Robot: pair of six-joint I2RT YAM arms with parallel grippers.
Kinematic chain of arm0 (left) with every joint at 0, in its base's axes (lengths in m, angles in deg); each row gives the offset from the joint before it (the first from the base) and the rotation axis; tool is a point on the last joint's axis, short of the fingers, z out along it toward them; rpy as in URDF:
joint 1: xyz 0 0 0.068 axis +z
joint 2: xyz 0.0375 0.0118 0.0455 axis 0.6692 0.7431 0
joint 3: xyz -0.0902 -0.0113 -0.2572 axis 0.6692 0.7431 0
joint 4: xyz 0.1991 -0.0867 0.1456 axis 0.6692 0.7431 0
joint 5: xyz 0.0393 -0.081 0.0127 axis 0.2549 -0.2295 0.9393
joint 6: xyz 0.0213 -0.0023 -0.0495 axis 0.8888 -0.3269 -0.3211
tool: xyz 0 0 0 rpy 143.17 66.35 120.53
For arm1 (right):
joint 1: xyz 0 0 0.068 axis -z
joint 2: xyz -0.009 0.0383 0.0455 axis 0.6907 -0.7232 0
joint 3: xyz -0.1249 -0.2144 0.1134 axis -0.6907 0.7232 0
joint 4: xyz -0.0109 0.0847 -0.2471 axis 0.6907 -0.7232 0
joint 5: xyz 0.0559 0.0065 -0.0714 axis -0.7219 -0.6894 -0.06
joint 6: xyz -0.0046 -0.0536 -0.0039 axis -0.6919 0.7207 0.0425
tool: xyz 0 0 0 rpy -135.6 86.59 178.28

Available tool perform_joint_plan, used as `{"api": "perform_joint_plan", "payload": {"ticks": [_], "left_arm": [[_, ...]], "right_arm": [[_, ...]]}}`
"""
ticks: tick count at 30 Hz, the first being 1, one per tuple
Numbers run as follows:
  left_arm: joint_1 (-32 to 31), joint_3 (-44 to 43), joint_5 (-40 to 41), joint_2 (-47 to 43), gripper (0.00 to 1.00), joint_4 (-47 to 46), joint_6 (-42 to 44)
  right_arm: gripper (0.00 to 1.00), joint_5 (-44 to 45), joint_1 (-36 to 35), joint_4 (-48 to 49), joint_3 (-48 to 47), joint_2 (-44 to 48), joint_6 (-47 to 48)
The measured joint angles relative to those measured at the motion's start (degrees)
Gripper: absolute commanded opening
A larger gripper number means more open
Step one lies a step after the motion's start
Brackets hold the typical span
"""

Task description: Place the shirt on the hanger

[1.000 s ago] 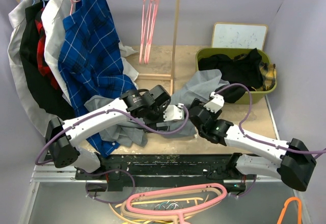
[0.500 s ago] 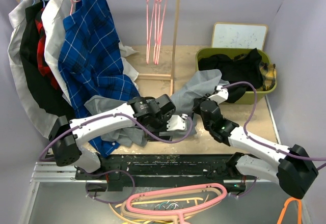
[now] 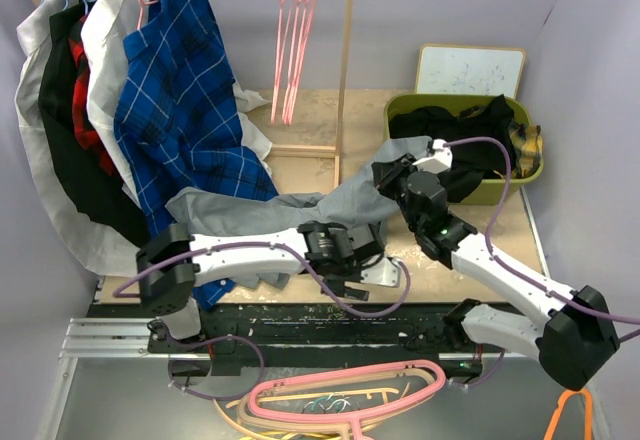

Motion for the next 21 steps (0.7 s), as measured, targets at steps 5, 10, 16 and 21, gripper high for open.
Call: {"api": "perform_joint_plan", "payload": {"ticks": [5, 10, 16, 21], "left_arm": [[-1.4, -4.1, -0.3, 7.3, 0.99, -4.7, -1.5], [-1.2, -7.3, -1.3, 12.2, 0.99, -7.6, -1.9], [-1.2, -7.6, -1.9, 16.7, 0.14, -10.0, -1.9], [-1.2, -7.6, -1.1, 17.8, 0.00, -9.3, -1.2]], "right_arm": [[0.82, -1.4, 4.2, -3.4, 0.0, 2.7, -2.0], [0.83, -1.4, 7.5, -7.5, -0.5, 9.5, -2.6], [0.83, -2.7, 11.2, -10.7, -1.9, 13.7, -3.3], [0.83, -4.4, 12.8, -13.5, -1.8, 14.4, -4.0]]}}
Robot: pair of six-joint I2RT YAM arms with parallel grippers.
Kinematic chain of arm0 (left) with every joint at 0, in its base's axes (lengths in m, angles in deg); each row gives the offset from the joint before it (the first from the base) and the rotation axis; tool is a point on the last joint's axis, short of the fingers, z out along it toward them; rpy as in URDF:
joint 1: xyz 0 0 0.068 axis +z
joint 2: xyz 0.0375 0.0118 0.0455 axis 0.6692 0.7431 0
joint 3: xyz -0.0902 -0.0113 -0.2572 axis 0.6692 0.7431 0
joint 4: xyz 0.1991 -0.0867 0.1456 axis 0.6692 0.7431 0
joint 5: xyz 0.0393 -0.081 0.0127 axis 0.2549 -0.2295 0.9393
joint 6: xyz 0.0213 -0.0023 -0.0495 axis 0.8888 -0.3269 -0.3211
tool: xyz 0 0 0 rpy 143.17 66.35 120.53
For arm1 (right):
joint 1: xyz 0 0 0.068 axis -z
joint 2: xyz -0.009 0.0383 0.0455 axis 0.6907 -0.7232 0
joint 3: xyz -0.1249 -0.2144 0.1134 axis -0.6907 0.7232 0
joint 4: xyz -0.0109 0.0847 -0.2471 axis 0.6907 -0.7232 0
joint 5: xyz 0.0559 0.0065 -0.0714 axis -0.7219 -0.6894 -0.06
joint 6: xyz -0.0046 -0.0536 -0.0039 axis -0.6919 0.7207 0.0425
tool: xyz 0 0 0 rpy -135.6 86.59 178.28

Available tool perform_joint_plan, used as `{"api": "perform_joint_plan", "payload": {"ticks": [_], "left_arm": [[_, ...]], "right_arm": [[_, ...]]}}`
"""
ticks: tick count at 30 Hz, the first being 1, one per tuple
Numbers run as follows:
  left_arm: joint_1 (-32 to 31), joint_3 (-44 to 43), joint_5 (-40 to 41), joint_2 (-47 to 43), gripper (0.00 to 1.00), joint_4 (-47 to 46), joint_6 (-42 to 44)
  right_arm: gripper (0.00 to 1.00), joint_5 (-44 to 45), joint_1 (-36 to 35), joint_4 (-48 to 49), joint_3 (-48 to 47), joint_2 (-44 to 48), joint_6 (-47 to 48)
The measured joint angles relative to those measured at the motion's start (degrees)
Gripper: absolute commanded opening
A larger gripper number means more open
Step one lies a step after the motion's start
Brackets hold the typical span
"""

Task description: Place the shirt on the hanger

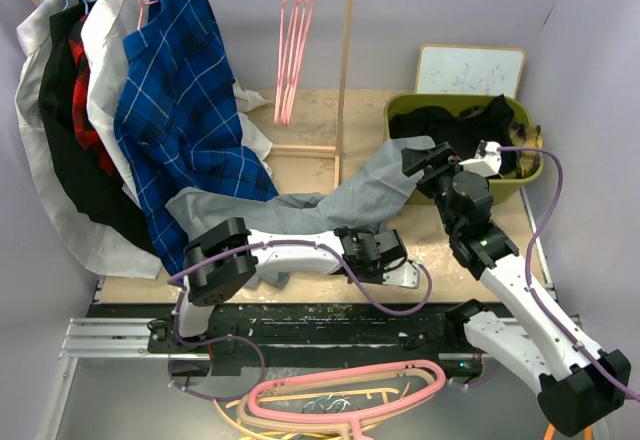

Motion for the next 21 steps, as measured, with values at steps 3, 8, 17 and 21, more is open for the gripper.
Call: {"api": "perform_joint_plan", "payload": {"ticks": [3, 8, 17, 21], "left_arm": [[0.5, 0.0, 0.1, -2.4, 0.00, 2.6, 0.0], [5.3, -3.0, -2.5, -14.8, 0.00, 11.8, 0.8], [16.9, -4.4, -12.0, -31.6, 0.77, 18.2, 1.4], [9.0, -1.0, -12.4, -25.8, 1.00, 16.1, 1.3]], "right_arm": [[0.83, -1.5, 0.5, -1.3, 0.6, 0.4, -0.2], [0.84, -4.8, 0.5, -3.0, 3.4, 0.9, 0.7], [0.99, -13.7, 0.6, -2.6, 9.7, -3.8, 1.4], [1.00, -15.1, 0.6, 0.2, 13.1, -5.7, 2.2]]}}
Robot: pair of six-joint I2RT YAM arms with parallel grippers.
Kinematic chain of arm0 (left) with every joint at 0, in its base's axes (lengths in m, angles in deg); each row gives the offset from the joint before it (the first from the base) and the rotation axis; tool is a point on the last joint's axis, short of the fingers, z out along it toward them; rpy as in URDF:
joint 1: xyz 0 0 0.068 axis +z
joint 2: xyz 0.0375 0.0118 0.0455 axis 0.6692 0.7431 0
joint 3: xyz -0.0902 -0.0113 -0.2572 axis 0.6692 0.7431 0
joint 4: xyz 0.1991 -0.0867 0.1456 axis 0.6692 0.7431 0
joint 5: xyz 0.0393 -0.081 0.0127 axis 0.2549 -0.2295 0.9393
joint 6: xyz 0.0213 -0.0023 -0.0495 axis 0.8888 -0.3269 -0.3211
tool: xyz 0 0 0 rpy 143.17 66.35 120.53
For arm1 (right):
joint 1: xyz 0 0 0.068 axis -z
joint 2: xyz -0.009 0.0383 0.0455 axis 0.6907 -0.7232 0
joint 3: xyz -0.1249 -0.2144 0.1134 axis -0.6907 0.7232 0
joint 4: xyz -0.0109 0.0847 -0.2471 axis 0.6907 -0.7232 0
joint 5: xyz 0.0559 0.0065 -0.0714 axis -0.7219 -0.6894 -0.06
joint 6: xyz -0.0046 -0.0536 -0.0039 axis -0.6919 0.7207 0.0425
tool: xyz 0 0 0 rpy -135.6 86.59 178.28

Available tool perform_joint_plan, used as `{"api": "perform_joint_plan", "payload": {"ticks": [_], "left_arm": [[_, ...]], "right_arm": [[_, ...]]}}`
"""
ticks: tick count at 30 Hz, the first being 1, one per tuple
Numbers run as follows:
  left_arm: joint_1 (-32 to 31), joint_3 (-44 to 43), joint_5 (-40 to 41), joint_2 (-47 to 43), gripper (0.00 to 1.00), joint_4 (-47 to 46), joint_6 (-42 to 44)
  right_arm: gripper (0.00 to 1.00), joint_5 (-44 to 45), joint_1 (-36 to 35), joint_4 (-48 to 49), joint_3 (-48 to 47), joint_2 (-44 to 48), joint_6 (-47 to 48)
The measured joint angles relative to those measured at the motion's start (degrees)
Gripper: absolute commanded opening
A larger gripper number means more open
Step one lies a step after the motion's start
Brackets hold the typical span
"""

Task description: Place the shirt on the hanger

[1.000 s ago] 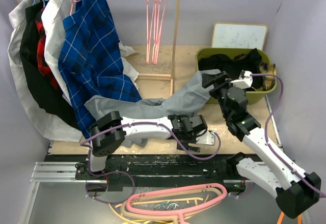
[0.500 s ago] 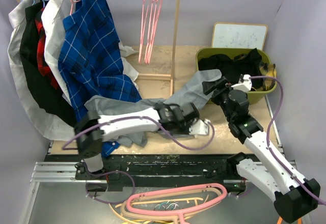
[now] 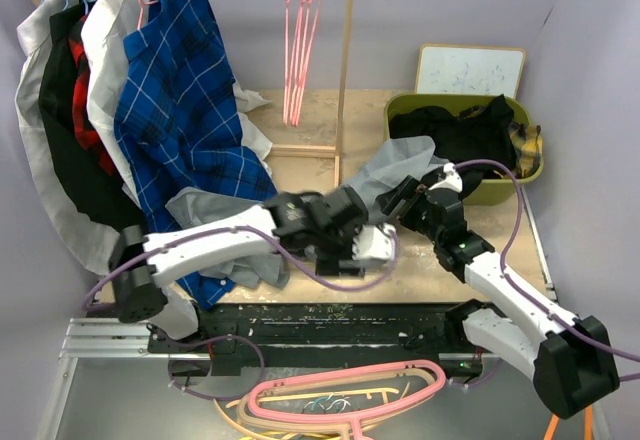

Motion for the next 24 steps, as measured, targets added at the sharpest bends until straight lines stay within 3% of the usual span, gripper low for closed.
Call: {"api": "perform_joint_plan", "payload": {"ticks": [4, 7, 9, 11, 15, 17, 24], "left_arm": [[-6.3, 3.1, 1.3, 7.0, 0.99, -2.6, 0.6], [-7.0, 3.7, 2.8, 9.7, 0.99, -4.9, 0.6], [-6.8, 3.7, 4.7, 10.6, 0.99, -7.5, 0.6], [-6.8, 3.7, 7.3, 11.7, 0.99, -10.3, 0.6], [-8.3, 3.8, 11.7, 14.8, 1.00, -15.2, 0.6], [-9.6, 3.8, 13.2, 16.5, 0.99, -16.9, 0.8], [-11.8, 4.0, 14.5, 21.8, 1.00, -21.4, 1.8]], "right_arm": [[1.00, 0.3, 0.0, 2.5, 0.0, -2.8, 0.9], [0.98, 0.4, 0.0, 6.7, 0.6, -5.3, 1.4], [0.91, 0.2, 0.0, 10.3, 1.6, -7.0, 1.6], [0.74, -0.3, 0.0, 15.1, 2.6, -10.3, 1.8], [0.13, -2.4, 0.1, 22.1, 3.1, -16.6, 1.8], [0.00, -3.1, 0.1, 24.5, 3.1, -18.1, 2.0], [0.00, -4.1, 0.2, 27.2, 3.1, -17.5, 2.1]]}}
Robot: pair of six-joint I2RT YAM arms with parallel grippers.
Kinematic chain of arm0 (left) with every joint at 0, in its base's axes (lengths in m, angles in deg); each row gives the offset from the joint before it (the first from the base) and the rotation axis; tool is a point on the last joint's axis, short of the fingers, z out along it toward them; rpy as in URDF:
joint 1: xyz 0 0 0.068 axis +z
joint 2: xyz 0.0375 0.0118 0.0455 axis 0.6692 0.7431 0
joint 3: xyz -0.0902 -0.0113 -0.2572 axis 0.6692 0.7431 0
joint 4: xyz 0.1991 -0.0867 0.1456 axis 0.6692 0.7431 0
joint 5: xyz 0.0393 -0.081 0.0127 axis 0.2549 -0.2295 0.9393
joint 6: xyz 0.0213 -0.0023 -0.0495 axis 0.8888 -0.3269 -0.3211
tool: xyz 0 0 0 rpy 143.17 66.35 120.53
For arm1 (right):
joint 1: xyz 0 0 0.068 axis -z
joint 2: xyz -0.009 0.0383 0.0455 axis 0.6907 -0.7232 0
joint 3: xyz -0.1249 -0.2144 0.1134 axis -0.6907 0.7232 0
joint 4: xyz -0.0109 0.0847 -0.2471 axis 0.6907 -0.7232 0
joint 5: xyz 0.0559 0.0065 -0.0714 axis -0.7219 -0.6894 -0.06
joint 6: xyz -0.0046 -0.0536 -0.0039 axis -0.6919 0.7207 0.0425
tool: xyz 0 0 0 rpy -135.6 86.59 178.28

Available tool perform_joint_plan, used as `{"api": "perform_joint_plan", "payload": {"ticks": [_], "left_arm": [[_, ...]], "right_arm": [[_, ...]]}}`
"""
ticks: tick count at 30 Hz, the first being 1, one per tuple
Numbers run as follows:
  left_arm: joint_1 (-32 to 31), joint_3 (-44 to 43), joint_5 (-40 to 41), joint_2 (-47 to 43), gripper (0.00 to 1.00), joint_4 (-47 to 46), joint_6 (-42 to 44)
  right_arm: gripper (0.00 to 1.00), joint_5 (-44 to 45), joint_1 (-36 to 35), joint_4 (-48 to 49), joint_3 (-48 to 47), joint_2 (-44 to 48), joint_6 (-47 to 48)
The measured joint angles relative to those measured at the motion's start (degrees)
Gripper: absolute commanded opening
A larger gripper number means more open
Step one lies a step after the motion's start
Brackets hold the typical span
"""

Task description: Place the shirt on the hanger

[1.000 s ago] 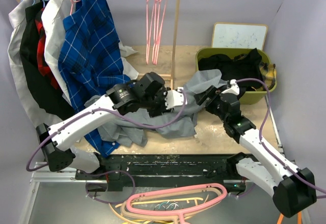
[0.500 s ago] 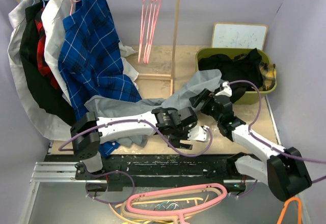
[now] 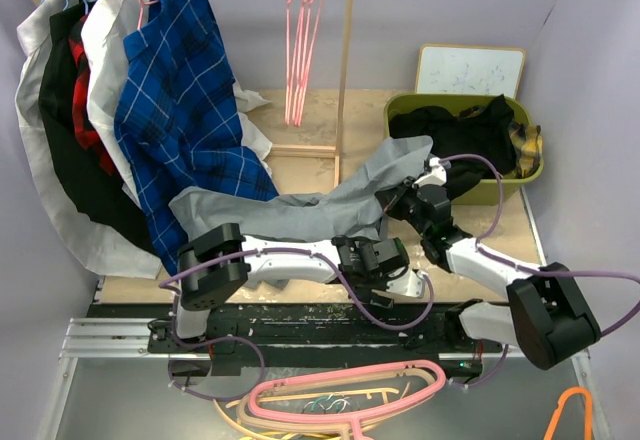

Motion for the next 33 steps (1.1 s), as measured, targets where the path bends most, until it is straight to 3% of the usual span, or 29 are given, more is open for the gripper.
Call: {"api": "perform_joint_plan", "payload": {"ticks": [4, 6, 7, 8, 9, 14, 18, 21, 28, 33], "left_arm": [[0.1, 0.0, 0.3, 2.0, 0.92, -1.7, 0.9], [0.2, 0.1, 1.3, 2.9, 0.77, -3.4, 1.3], [0.2, 0.2, 2.3, 3.5, 0.59, -4.3, 1.3], [0.2, 0.2, 4.0, 4.2, 0.27, -5.6, 1.3], [0.2, 0.2, 6.4, 5.2, 0.02, -7.1, 1.5], [0.1, 0.5, 13.3, 6.4, 0.00, -8.7, 2.3], [1.2, 0.6, 13.5, -0.2, 0.00, -2.9, 1.7], [6.0, -2.6, 7.6, -8.5, 0.00, 5.4, 0.0], [26.1, -12.3, -8.0, -29.3, 0.00, 19.5, -0.1], [30.3, -12.5, -14.3, -37.9, 0.00, 26.0, 1.3]], "right_arm": [[0.00, 0.0, 0.1, 0.0, 0.0, 1.9, 0.0], [0.00, 0.0, 0.2, 0.0, 0.0, 2.5, 0.0], [0.00, -0.1, 0.2, 0.0, 0.0, 2.7, 0.0], [0.00, -0.1, 0.3, 0.0, 0.0, 2.9, 0.0], [0.00, -0.2, 0.4, 0.0, 0.0, 3.1, 0.0], [0.00, -0.4, 0.6, -0.6, 0.0, 4.2, 0.0], [0.00, -0.7, 0.6, -1.7, 0.0, 6.7, -0.1], [0.00, -1.7, 0.6, -3.3, 0.0, 8.7, -0.3], [0.00, -4.7, 0.6, -11.4, -4.0, 12.5, -1.1], [0.00, -6.9, 0.4, -15.0, -11.0, 16.3, -1.6]]}}
